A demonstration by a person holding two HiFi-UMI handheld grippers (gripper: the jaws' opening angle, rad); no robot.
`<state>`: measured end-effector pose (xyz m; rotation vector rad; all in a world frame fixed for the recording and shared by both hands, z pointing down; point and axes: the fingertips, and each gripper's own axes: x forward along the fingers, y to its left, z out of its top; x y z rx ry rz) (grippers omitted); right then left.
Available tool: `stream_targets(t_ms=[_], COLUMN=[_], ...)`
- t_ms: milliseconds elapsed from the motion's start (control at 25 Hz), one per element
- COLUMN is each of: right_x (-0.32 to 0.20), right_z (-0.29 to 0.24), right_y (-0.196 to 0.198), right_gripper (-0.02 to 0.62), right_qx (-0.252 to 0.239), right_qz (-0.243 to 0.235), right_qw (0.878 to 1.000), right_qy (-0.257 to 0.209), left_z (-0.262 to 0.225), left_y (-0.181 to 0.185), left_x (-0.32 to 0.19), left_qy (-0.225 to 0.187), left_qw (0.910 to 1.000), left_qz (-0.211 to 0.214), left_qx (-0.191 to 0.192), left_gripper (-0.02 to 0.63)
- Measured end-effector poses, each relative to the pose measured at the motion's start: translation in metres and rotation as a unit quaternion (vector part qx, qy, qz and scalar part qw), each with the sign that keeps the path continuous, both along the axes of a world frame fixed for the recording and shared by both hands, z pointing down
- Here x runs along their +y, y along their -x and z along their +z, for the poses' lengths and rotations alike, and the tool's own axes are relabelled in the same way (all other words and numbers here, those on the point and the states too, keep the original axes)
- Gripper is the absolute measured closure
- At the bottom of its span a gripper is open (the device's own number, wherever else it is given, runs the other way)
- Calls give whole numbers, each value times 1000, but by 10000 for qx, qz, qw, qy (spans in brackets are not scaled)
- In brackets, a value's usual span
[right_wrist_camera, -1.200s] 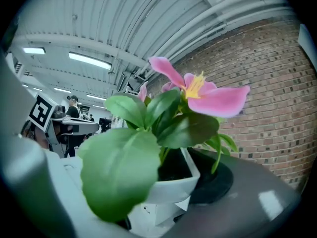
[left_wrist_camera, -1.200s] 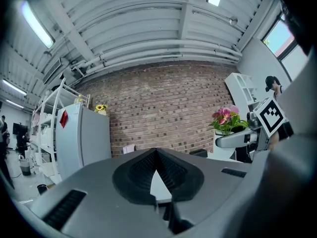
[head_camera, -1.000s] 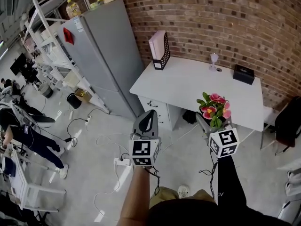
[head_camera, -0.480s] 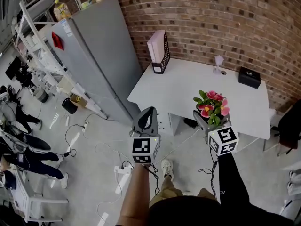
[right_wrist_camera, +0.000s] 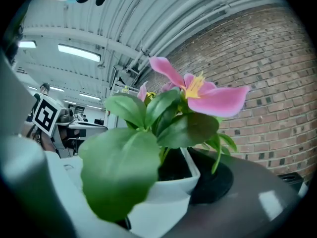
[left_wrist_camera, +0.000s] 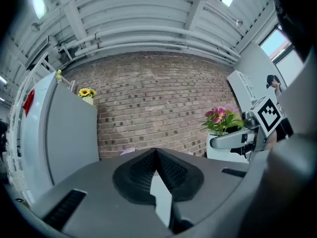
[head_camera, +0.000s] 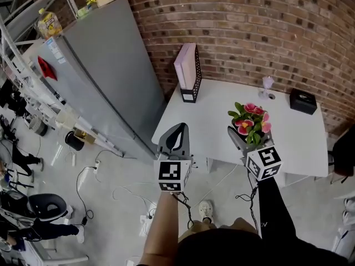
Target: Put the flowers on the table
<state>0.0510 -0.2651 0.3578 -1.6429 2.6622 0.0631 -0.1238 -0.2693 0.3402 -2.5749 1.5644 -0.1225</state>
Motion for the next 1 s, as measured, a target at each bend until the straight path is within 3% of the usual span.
stream_targets(t_ms=[440,1000], right_x=[-85,-177], right_z=[28,111], right_y=[22,25], right_gripper=[245,245], right_qx=[93,339], right_qz=[146,-369], right_qw=[9998,9963], right_qy=[116,697], left_z=[28,83], left_y=[3,-21], left_x=[-104,-181], left_qy=[255,630], left_qw=[9985,9960], left_qz=[459,604], left_qx=[164,176], left_gripper=[598,598])
